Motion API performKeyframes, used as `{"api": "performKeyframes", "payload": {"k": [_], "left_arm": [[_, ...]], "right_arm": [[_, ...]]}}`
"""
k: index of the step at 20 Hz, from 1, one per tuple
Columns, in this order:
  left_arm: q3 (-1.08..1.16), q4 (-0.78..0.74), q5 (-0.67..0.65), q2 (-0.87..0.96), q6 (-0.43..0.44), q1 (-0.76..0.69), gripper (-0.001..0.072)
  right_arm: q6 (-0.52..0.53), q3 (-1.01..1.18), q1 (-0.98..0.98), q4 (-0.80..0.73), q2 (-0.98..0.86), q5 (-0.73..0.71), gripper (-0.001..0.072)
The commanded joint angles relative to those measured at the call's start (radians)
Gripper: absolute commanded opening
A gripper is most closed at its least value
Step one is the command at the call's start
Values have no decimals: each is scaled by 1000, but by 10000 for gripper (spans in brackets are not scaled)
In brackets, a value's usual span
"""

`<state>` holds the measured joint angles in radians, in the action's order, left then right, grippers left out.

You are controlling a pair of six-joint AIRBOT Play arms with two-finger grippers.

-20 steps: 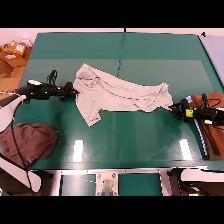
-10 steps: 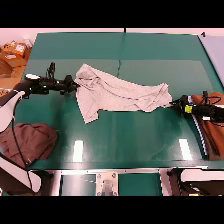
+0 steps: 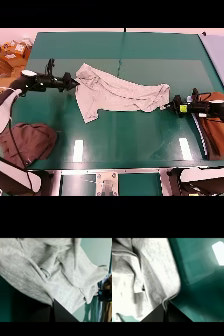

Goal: Fold the shirts.

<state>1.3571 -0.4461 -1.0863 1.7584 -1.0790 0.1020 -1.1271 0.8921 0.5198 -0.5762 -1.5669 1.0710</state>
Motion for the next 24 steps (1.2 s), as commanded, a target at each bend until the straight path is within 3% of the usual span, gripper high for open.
{"api": "performKeyframes", "payload": {"k": [1, 5, 12, 18, 24], "left_arm": [[99, -130, -76, -108, -70, 3, 17], [332, -225, -177, -326, -143, 3, 17], [692, -283, -126, -708, -151, 3, 18], [705, -314, -82, -925, -153, 3, 18], [579, -407, -119, -901, -233, 3, 18]], "right_arm": [[-14, 111, 25, 73, 104, 203, 11], [-117, 360, 79, 72, 330, 307, 11], [-288, 795, 198, 71, 654, 242, 10], [-321, 838, 249, 44, 872, 146, 11], [-321, 774, 248, -34, 840, 115, 11]]}}
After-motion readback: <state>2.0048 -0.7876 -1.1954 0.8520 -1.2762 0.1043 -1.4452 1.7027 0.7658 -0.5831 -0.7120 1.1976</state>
